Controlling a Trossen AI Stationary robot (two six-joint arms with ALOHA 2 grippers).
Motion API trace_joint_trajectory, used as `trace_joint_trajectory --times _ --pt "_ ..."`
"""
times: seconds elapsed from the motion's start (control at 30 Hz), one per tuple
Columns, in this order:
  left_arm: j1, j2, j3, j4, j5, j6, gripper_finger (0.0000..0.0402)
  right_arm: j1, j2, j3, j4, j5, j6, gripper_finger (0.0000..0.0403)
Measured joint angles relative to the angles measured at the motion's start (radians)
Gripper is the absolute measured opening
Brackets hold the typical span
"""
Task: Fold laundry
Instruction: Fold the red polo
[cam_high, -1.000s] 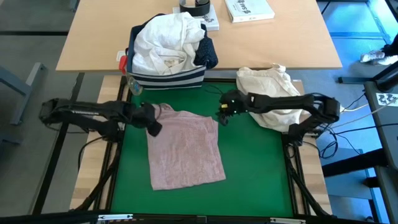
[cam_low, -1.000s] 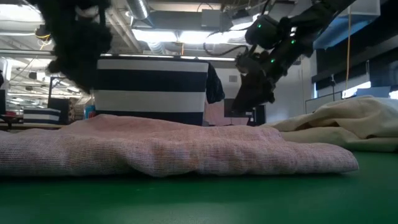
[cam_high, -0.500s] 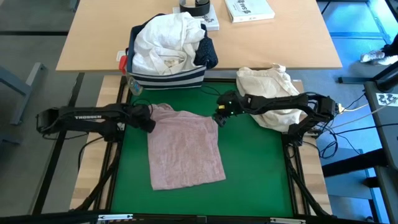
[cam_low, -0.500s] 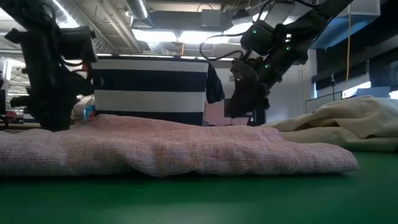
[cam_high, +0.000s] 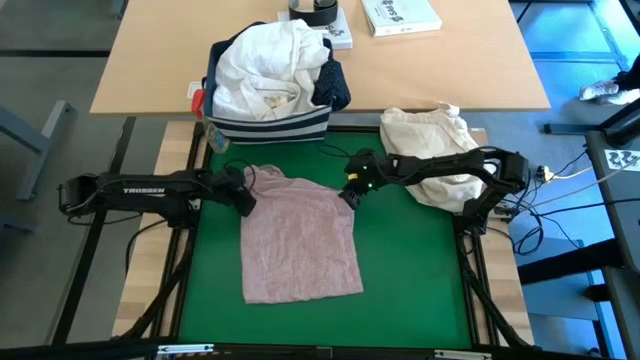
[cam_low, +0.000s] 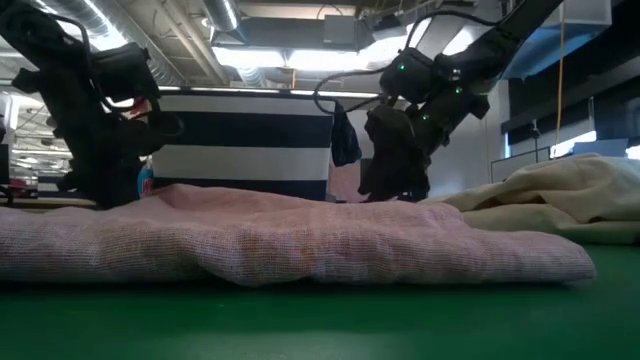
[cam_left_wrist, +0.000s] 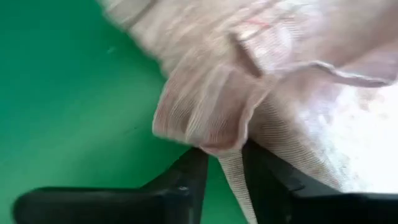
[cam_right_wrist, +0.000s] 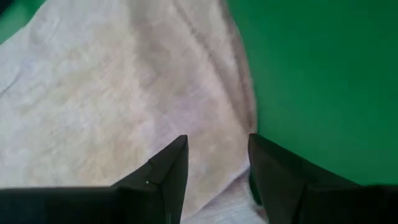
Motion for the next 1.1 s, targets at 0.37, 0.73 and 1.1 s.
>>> trace_joint_trajectory --times 0.37,0.73,1.1 --pt "-0.002 0.000 0.004 0.026 0.112 0.150 0.0005 0.000 0.016 0.000 -0.032 0.040 -0.058 0.0168" --pt "-0.002 -0.047 0.078 -0.025 0.104 0.257 0.0006 0.001 0.056 0.000 0.026 -0.049 -0.071 0.0097" --pt "-0.002 -0.075 0.079 -0.026 0.099 0.245 0.0003 0.001 0.055 0.000 0.013 -0.057 -0.143 0.0018"
